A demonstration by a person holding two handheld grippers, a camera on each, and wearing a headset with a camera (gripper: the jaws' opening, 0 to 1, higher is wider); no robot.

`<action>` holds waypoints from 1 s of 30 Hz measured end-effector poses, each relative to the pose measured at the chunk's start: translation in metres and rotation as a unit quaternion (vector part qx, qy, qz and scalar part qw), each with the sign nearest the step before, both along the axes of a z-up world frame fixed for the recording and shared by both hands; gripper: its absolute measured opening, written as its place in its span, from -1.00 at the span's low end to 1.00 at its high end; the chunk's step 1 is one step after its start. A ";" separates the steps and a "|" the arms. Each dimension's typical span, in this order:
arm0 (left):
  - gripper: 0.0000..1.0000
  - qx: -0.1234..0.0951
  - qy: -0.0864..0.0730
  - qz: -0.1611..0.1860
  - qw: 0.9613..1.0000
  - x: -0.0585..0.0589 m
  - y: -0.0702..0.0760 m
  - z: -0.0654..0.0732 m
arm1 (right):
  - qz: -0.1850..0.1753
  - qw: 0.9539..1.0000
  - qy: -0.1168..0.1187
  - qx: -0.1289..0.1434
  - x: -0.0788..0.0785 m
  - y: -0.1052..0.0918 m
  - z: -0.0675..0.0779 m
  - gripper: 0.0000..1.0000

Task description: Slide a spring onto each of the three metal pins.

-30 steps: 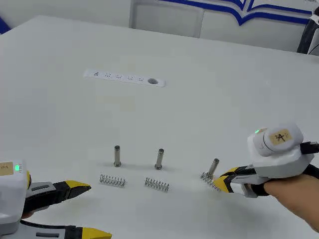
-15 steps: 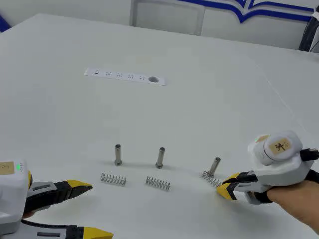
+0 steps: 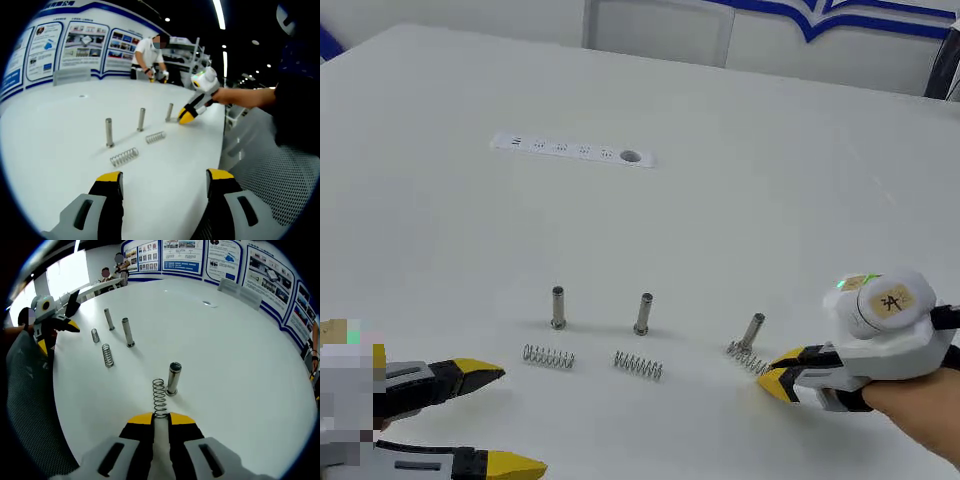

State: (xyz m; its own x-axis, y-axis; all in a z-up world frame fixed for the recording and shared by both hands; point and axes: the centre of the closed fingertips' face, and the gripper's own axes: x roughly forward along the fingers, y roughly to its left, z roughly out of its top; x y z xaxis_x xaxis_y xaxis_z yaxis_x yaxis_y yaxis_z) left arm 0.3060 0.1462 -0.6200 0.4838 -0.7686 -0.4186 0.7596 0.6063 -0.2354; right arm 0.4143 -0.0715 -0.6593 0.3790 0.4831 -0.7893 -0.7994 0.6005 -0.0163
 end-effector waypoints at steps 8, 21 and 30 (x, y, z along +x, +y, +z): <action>0.37 0.001 0.002 -0.001 1.000 0.000 0.000 -0.001 | -0.001 1.000 -0.013 0.003 0.000 0.001 0.014 -0.76; 0.37 0.000 0.003 -0.006 1.000 -0.002 -0.002 -0.001 | 0.006 0.999 -0.032 0.000 0.002 0.005 0.031 -0.76; 0.37 0.000 0.003 -0.006 1.000 -0.002 -0.002 -0.001 | 0.003 1.000 -0.030 0.000 0.002 0.006 0.036 -0.76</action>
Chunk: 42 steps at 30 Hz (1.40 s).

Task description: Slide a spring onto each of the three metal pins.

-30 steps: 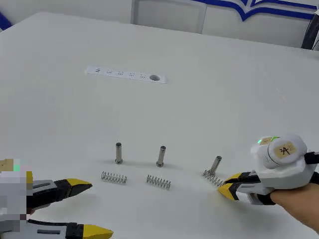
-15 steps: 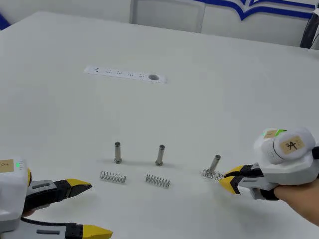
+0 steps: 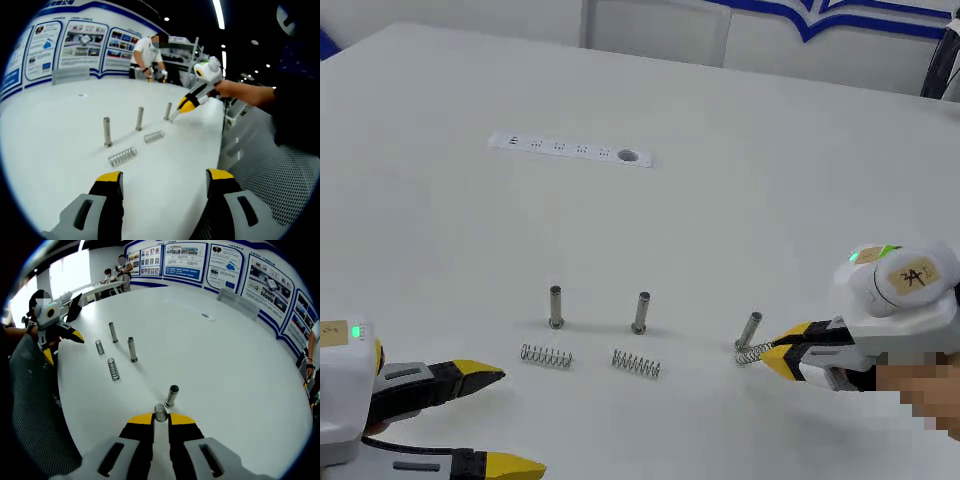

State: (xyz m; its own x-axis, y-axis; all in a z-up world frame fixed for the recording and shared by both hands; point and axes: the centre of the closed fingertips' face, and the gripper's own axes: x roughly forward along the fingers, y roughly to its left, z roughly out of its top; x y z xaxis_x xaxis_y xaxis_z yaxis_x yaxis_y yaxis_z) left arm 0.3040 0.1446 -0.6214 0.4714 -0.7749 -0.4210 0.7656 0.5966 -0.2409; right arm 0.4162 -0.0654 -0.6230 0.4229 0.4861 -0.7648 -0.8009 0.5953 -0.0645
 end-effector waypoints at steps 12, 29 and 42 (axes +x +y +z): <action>0.37 0.001 0.000 -0.001 1.000 0.000 0.000 0.000 | -0.004 1.000 0.004 -0.001 0.000 -0.002 0.002 -0.76; 0.37 0.002 0.000 -0.002 1.000 -0.001 -0.001 0.001 | -0.019 1.000 0.008 0.015 0.004 -0.001 0.002 -0.76; 0.36 -0.001 -0.001 0.000 1.000 0.000 -0.001 0.001 | -0.026 0.999 0.011 0.020 0.001 -0.003 0.015 -0.76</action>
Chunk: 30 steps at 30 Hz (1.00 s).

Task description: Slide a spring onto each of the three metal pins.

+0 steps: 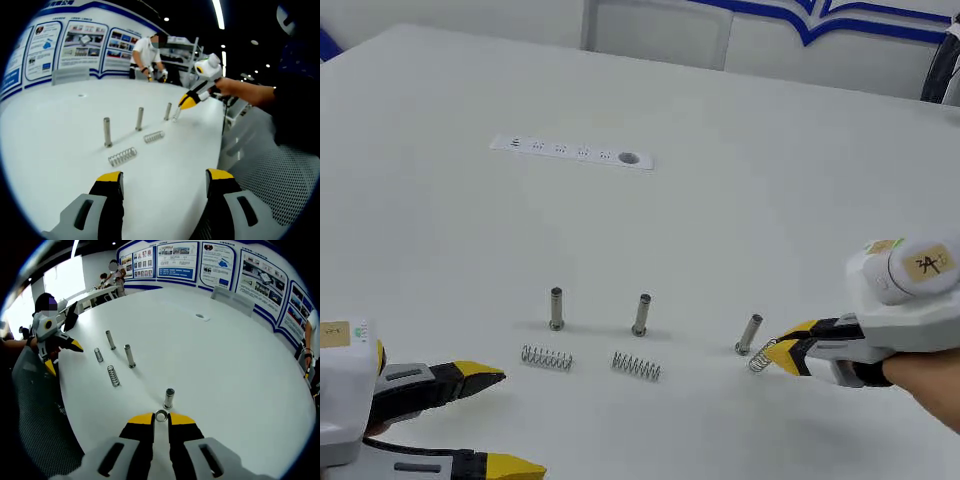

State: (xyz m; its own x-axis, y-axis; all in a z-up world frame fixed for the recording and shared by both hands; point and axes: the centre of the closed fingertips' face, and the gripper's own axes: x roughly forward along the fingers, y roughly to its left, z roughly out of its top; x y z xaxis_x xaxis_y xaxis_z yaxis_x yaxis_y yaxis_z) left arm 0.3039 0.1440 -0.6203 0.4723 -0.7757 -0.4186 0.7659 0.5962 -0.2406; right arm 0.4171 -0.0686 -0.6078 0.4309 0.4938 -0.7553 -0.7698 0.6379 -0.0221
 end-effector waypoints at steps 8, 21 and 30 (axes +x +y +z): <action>0.37 -0.001 0.001 0.000 1.000 0.000 0.000 0.000 | 0.006 1.000 0.010 0.014 -0.006 0.007 0.025 -0.76; 0.37 -0.002 0.000 0.005 1.000 0.001 0.001 0.000 | 0.021 0.999 -0.026 0.007 0.010 0.017 0.062 -0.76; 0.37 -0.004 -0.009 0.017 1.000 0.005 0.004 0.004 | 0.030 0.999 -0.029 -0.003 0.018 0.021 0.066 -0.76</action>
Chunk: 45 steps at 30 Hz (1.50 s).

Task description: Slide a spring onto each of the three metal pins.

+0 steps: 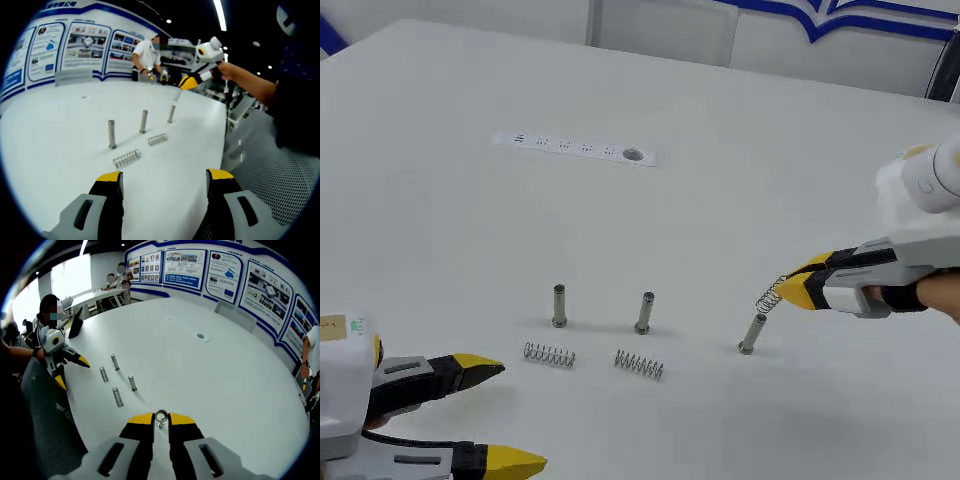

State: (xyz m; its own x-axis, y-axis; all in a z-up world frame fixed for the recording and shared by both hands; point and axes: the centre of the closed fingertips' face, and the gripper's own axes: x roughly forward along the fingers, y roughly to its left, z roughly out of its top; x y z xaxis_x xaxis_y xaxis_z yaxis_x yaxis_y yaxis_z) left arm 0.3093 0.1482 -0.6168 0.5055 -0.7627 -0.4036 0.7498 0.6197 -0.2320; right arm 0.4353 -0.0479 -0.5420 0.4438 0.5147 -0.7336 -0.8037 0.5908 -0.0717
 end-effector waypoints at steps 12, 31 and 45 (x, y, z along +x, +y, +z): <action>0.39 -0.002 -0.004 0.012 1.000 0.003 0.004 0.002 | -0.001 1.000 0.012 -0.021 0.004 -0.004 -0.008 -0.76; 0.39 -0.002 -0.004 0.019 1.000 0.004 0.006 0.002 | 0.009 0.998 0.038 -0.045 0.007 -0.002 -0.027 -0.76; 0.38 0.000 0.000 0.015 1.000 0.003 0.005 0.000 | 0.004 0.997 0.061 -0.053 0.009 -0.001 -0.052 -0.76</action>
